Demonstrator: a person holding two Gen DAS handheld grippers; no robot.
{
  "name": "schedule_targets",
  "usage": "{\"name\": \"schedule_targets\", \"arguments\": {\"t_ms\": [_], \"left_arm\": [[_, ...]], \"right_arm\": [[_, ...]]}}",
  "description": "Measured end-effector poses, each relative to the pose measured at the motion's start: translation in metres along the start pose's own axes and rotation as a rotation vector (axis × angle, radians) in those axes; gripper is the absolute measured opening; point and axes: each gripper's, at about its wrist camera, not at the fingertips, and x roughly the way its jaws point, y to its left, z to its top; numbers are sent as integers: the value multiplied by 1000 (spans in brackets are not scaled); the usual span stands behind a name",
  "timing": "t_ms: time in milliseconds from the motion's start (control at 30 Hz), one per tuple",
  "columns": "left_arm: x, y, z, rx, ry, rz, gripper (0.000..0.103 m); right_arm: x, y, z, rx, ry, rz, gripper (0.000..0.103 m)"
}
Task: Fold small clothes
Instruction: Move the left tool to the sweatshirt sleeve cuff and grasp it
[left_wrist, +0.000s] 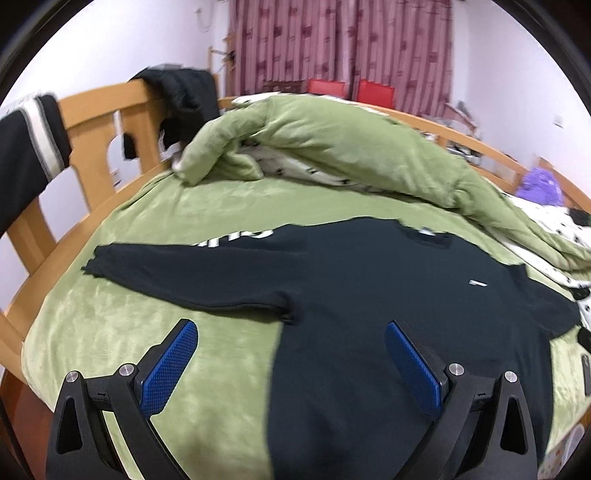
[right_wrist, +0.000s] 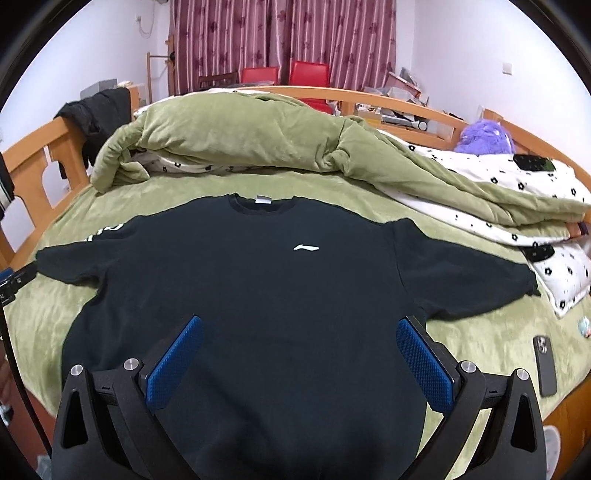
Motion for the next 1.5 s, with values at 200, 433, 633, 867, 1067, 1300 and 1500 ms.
{"name": "schedule_targets", "arguments": {"t_ms": [200,433,633,867,1067,1300,1500], "left_arm": [[49,62,-1,-149,54,27,102],[103,112,-4,-218,80,138,102],[138,155,-2,-297,94,168,102],[173,192,8,-317,97,250,100],[204,219,15,-317,101,328,96],[244,245,18,-332,158,370,77],[247,237,30,-305,125,376,12]], "right_arm": [[31,4,17,-11,-9,55,103],[57,-4,30,7,-44,85,101],[84,-8,28,-7,-35,30,92],[101,-16,18,18,-41,17,91],[116,-16,10,-4,-17,-6,90],[113,-28,-5,-26,-28,-113,90],[104,-44,-12,14,-15,-118,90]]}}
